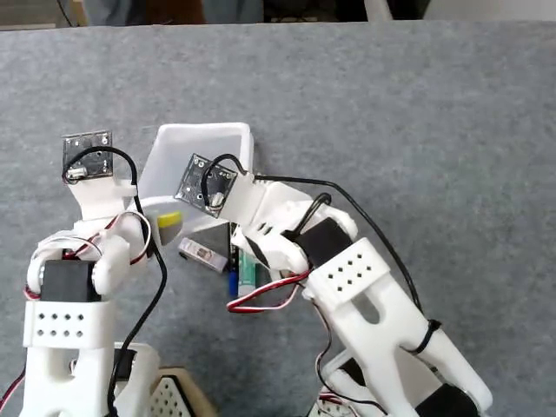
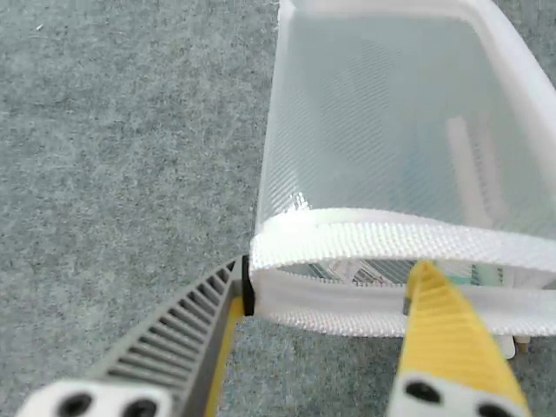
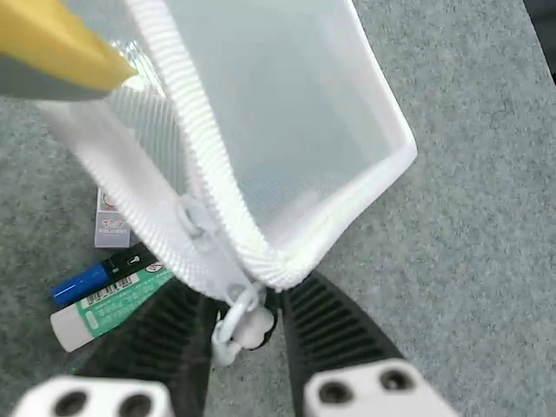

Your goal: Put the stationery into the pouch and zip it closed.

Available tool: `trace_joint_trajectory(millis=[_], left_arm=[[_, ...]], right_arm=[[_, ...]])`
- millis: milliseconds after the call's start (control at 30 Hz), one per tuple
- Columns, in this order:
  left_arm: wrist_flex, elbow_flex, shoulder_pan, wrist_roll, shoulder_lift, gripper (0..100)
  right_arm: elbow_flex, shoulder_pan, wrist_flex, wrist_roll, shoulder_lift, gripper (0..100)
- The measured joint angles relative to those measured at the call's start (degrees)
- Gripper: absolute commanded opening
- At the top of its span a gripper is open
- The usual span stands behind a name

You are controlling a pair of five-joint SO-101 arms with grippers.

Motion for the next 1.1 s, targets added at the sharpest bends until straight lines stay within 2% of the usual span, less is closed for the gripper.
trace_joint_trajectory(millis=[100, 233, 533, 833, 933, 1100], left_arm=[[-2.5, 2.2, -0.4, -0.1, 0.0, 28], [-7.3, 4.9, -4.0, -3.0, 0.1, 25], [-9.8, 5.4, -5.4, -7.0, 0.1, 2], [-9.9, 5.5, -5.4, -7.0, 0.2, 3], [-7.6, 3.8, -5.4, -6.5, 0.2, 3], [3.6, -6.3, -4.7, -3.5, 0.2, 3]], right_arm=[[-1.8, 0.0, 1.8, 0.0, 0.0, 1.2], [-3.2, -0.2, 3.6, 0.0, 0.0, 1.2], [-3.2, -0.3, 3.7, 0.1, 0.1, 1.2], [-3.2, -0.4, 3.7, 0.1, 0.1, 1.2], [-3.2, -0.4, 3.7, 0.1, 0.1, 1.2], [-5.3, -0.3, 3.7, -2.8, 0.1, 1.2]])
